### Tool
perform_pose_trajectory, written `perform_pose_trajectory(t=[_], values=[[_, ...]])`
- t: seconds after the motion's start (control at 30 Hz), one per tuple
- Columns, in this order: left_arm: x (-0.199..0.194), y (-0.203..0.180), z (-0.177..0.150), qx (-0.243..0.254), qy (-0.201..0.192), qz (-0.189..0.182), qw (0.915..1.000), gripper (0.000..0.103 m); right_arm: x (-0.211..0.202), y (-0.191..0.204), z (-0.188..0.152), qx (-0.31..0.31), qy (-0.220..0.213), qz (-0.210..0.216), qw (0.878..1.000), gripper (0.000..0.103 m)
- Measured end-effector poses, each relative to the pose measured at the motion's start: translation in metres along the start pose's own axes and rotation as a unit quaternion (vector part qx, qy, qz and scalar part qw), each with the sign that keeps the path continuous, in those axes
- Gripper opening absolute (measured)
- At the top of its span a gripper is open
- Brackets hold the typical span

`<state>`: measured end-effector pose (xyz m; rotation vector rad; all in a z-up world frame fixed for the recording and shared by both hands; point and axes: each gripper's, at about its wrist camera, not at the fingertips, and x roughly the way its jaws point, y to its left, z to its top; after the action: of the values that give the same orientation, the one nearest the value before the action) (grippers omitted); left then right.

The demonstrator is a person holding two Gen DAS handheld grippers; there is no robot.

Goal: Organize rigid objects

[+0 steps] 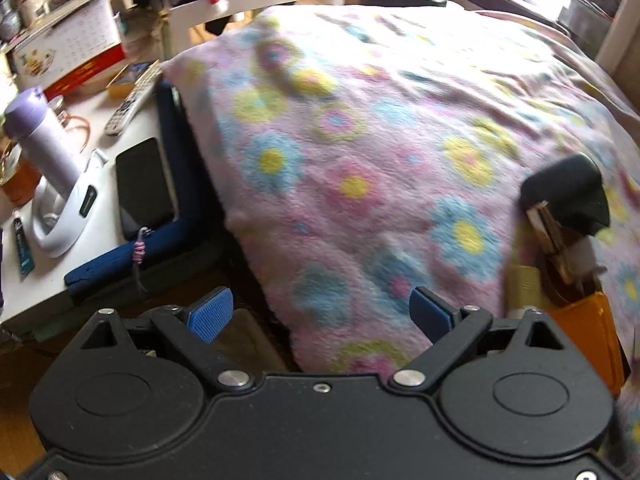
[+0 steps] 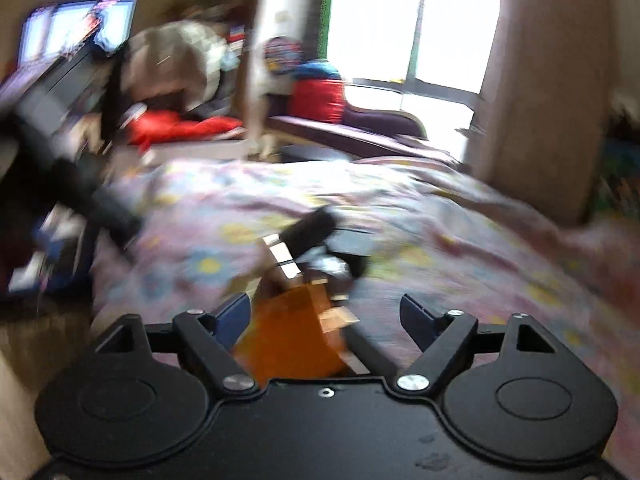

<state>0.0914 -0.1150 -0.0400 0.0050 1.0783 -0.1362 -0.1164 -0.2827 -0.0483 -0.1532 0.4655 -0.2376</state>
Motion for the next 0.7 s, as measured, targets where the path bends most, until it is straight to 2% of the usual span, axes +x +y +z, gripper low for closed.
perform_pose_trajectory(t=[0.1, 0.17, 0.33, 0.47, 0.57, 0.7], values=[[0.001, 0.008, 0.0, -0.014, 0.01, -0.009, 0.9998, 0.092, 0.009, 0.03, -0.008, -0.054, 0.014, 0.005, 0.998, 0.08], [0.001, 0.009, 0.001, -0.019, 0.013, -0.011, 0.9997, 0.092, 0.017, 0.036, -0.012, -0.07, 0.029, -0.004, 0.997, 0.079], [0.002, -0.002, -0.002, 0.0, 0.015, -0.012, 0.9998, 0.092, 0.043, 0.01, -0.014, -0.084, 0.074, -0.053, 0.992, 0.074], [0.001, -0.017, -0.006, 0.029, 0.011, -0.015, 0.9994, 0.092, 0.052, -0.032, -0.014, -0.054, 0.095, -0.095, 0.989, 0.076], [0.0, -0.026, -0.009, 0.046, 0.01, -0.018, 0.9987, 0.092, 0.05, -0.058, -0.009, 0.007, 0.117, -0.113, 0.987, 0.076], [0.003, -0.032, -0.012, 0.063, 0.009, -0.01, 0.9979, 0.092, 0.034, -0.05, -0.009, 0.047, 0.112, -0.098, 0.988, 0.077]])
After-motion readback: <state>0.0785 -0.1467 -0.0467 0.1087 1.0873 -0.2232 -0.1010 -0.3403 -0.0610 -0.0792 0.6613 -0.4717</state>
